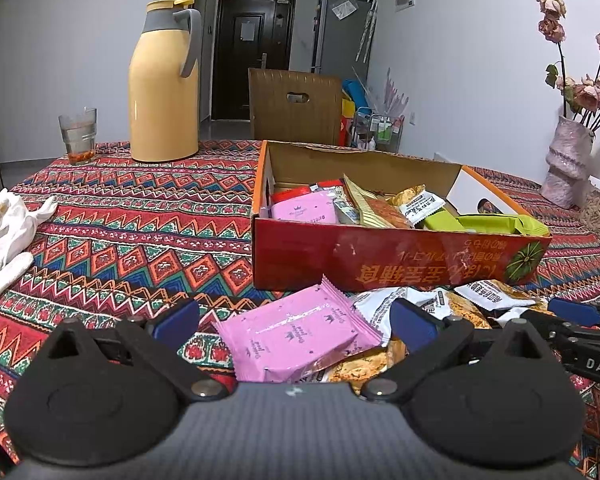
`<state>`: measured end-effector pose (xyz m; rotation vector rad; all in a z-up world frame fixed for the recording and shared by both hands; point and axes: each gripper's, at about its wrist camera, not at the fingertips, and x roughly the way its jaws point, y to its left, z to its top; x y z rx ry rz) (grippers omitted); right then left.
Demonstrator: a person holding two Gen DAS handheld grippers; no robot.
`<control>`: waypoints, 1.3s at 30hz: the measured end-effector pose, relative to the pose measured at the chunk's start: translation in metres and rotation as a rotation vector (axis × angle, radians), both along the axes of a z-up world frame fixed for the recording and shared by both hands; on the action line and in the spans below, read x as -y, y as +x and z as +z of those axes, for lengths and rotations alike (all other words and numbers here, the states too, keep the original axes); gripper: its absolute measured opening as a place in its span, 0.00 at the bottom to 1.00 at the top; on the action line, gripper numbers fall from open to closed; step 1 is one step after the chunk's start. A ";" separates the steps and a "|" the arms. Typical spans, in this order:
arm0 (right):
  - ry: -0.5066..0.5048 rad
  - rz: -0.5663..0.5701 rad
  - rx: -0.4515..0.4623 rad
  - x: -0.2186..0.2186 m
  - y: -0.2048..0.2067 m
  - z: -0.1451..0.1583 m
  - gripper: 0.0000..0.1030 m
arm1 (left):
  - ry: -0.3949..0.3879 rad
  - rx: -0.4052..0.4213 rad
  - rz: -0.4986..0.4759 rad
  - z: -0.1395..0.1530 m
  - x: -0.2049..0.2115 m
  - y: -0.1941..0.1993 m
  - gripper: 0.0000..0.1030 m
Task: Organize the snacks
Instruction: 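Withdraw both grippers from the box back toward the snack pile, then grasp a silver-and-orange cookie packet with the right gripper and lift it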
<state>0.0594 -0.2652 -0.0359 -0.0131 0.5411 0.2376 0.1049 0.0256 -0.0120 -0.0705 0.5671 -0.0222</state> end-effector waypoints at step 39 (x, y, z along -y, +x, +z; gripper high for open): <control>0.046 0.045 -0.062 0.006 -0.007 -0.001 0.63 | -0.092 -0.012 0.013 0.023 -0.018 -0.028 1.00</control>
